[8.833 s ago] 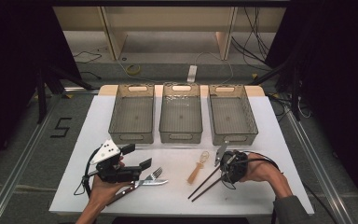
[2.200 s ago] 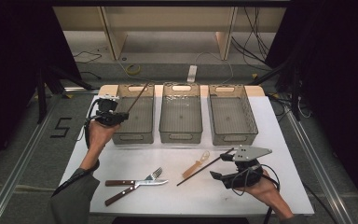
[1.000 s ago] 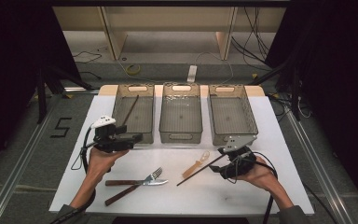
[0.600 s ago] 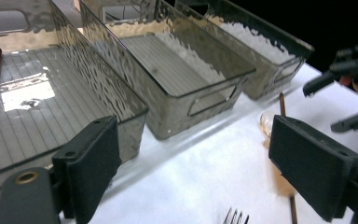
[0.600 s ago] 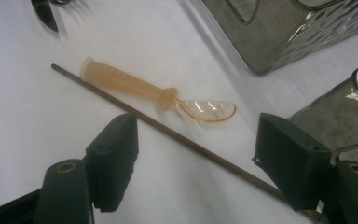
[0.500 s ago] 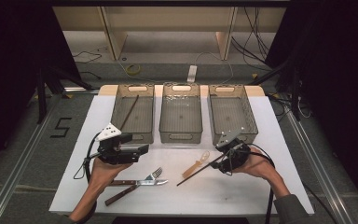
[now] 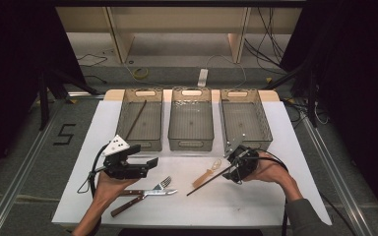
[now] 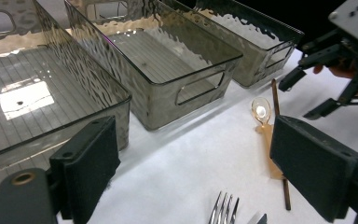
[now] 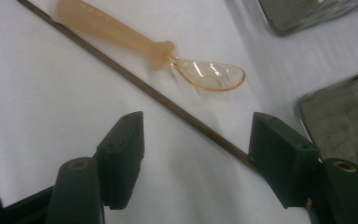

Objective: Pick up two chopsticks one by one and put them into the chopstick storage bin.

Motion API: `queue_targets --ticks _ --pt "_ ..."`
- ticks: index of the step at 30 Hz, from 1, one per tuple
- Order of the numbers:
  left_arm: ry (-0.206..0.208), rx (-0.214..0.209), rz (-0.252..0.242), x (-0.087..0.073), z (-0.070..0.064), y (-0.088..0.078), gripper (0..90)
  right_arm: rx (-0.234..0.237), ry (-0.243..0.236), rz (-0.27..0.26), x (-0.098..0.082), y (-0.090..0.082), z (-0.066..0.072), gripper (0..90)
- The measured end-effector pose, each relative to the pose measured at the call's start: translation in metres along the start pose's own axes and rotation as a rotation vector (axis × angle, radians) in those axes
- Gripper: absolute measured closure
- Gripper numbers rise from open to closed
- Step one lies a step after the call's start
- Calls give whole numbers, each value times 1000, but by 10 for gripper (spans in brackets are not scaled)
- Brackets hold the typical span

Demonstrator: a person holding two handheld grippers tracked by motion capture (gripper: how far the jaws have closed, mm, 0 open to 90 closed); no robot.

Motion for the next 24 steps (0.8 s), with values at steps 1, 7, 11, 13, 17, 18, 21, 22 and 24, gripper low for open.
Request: queue_targets --ticks 1,7,11,13,17,18,21,22,24 --pt "4 2 8 -1 0 1 146 6 3 5 -1 1 -2 375" --pt "8 -1 9 -2 -1 2 144 13 2 26 -2 10 -6 399" --pt "17 3 19 -2 -1 3 144 16 -7 36 -1 14 -7 431" --pt "20 4 20 -3 -1 3 144 20 -14 57 -1 16 -8 442" --pt "33 4 30 -4 -3 5 144 37 -53 60 1 21 -7 462" --pt "37 5 31 -4 -3 5 144 41 -47 61 1 22 -5 468" --pt "44 -2 32 -4 -4 5 144 66 -42 60 0 22 -5 497" --pt "46 -2 31 -4 -5 5 144 73 -35 55 0 22 -6 504" --pt "46 -3 29 -4 -5 5 144 80 -25 69 0 21 -4 529"
Point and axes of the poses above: each handheld gripper's, and its own axes: y roughly forward along the jaws, x roughly out of its top, z roughly to its left, the point moved 6 cm from there along y, roughly forward along the jaws, and after that the axes turned 9 degrees about -y, right-handed, at the moved point
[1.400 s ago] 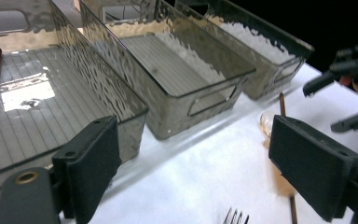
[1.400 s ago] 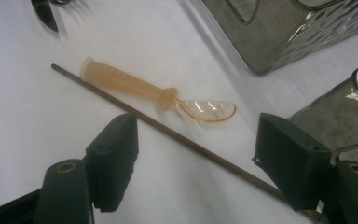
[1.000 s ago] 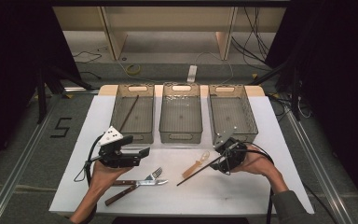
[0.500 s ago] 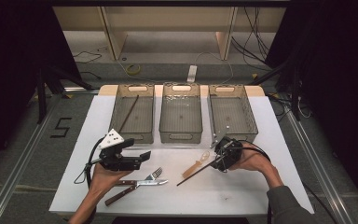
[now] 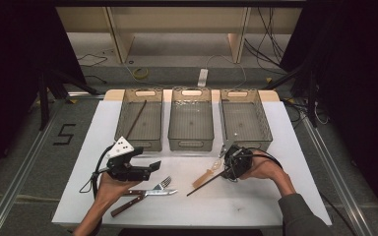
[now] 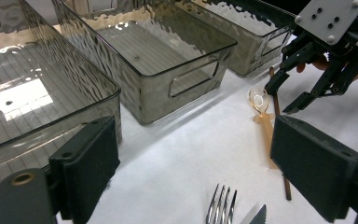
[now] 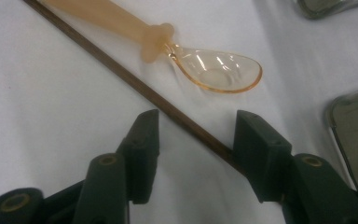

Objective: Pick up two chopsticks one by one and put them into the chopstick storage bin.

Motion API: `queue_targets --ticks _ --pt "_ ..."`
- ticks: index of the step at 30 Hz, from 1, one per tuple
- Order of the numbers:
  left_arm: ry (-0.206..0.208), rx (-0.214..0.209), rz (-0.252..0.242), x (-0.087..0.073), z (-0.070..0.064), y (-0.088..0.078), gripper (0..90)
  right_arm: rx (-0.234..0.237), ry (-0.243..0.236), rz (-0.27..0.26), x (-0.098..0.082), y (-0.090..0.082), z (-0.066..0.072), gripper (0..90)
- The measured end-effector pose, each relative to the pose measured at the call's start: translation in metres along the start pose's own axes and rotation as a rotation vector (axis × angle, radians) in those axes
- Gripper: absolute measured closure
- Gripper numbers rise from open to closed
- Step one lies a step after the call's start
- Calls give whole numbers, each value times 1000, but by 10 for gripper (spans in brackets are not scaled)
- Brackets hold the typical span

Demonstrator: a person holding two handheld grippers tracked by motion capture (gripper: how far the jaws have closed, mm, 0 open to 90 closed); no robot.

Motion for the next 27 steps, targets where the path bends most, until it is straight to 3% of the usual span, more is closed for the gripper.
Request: queue_targets --ticks 2,5,13,21,27 --pt "1 2 1 0 0 0 147 -12 -31 25 0 -1 1 554" --pt "5 1 1 0 0 0 150 -20 -28 45 2 -1 5 593" --pt "8 3 6 0 0 -1 151 -26 -135 116 0 -5 13 659" --pt "3 6 3 0 1 -1 154 -3 -169 122 -1 -5 19 733" --pt "3 2 6 0 0 -1 154 -1 -228 134 0 -5 23 786"
Point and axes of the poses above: each handheld gripper's, and its own axes: y roughly forward along the jaws, x roughly out of its top, z roughly to its left, the point moved 6 cm from there along y, roughly forward along the jaws, and after that the axes turned 9 degrees about -y, right-handed, at the moved point
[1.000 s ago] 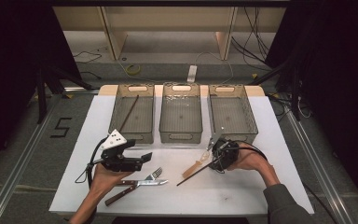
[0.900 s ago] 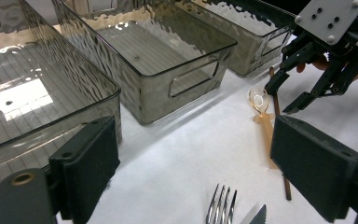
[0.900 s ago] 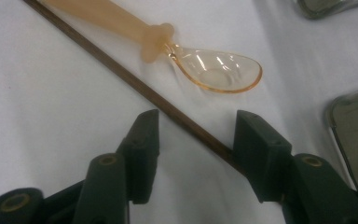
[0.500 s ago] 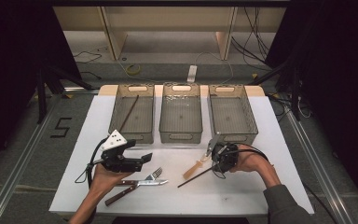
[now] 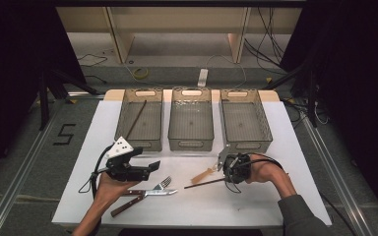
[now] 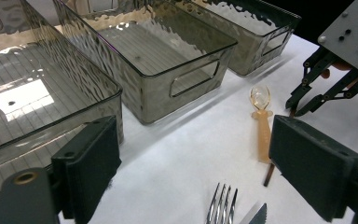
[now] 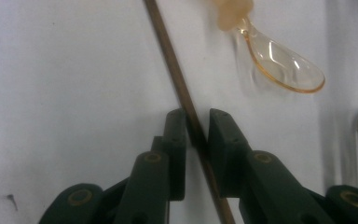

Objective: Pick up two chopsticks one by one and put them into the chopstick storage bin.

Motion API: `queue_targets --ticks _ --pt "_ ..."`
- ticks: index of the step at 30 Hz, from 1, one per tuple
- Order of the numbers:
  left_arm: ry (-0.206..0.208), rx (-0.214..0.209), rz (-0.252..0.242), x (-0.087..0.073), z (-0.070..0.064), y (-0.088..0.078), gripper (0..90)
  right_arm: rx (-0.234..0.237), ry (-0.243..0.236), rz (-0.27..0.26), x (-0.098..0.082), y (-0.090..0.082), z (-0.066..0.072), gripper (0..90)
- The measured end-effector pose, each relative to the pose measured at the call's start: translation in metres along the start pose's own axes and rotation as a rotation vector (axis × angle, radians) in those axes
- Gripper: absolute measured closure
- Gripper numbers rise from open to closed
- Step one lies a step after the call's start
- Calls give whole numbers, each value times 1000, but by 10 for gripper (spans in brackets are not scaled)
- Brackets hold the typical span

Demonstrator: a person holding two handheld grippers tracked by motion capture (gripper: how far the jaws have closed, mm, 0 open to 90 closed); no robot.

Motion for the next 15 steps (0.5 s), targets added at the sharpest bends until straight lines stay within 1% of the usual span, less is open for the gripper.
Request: queue_targets --ticks 5,12,15 --pt "4 -1 4 0 0 0 154 10 -27 4 0 0 2 818" --pt "4 -2 6 -1 0 1 153 9 -63 4 1 0 4 848" --pt "6 -3 10 -1 0 1 154 15 -66 6 0 -1 4 854"
Point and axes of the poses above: each handheld gripper's, and its own axes: y roughly forward along the jaws, x roughly out of its top, z roughly to its left, the point moved 6 cm from there along y, roughly forward along the jaws, and after that the axes turned 9 degrees about -y, right-handed, at the moved point
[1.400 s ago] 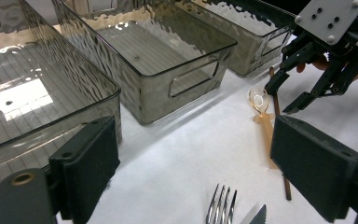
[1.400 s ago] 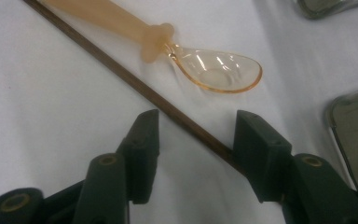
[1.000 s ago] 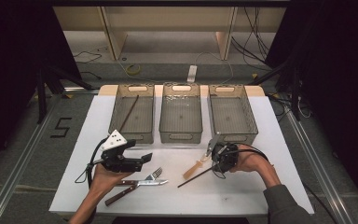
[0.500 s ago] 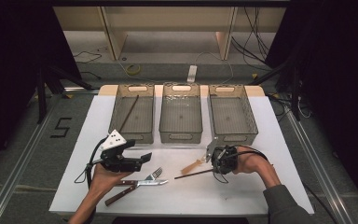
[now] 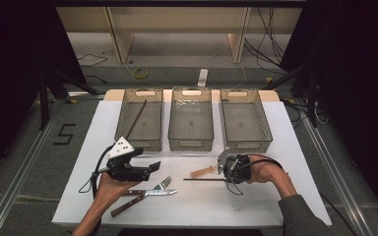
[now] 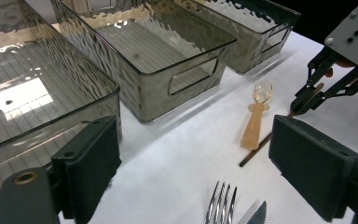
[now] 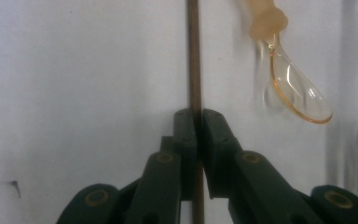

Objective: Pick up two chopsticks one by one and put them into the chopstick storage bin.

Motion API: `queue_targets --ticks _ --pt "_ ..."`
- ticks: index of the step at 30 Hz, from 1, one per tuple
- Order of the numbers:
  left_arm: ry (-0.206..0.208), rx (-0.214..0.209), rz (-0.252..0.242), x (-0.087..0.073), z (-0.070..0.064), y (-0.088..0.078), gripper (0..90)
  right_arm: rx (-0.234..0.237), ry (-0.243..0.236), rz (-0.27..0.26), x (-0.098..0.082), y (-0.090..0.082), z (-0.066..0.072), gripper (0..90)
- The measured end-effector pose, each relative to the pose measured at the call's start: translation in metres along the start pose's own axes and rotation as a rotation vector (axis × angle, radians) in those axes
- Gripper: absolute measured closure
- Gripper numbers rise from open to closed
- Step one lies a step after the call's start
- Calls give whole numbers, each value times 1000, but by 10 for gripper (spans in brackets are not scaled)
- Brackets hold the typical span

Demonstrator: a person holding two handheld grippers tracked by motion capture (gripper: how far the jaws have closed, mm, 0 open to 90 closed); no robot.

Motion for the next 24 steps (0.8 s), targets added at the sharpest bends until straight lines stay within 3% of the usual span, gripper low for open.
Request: queue_targets --ticks 10,14,19,24 --pt "9 -14 19 -1 -3 3 157 -6 -34 -11 2 -5 4 858" --pt "29 -37 55 -3 -9 8 158 -27 -37 -33 5 -14 4 858" --pt "100 -67 100 -4 -26 17 160 -59 -56 -57 15 -26 7 857" --pt "201 -95 208 -12 -44 34 161 -69 -90 -63 26 -32 11 857"
Point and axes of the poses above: each handheld gripper's, and its own axes: y roughly forward along the jaws, x roughly out of its top, z roughly to its left, the point moved 6 cm from there along y, roughly forward along the jaws, and after that the axes turned 9 degrees about -y, right-handed, at the moved point
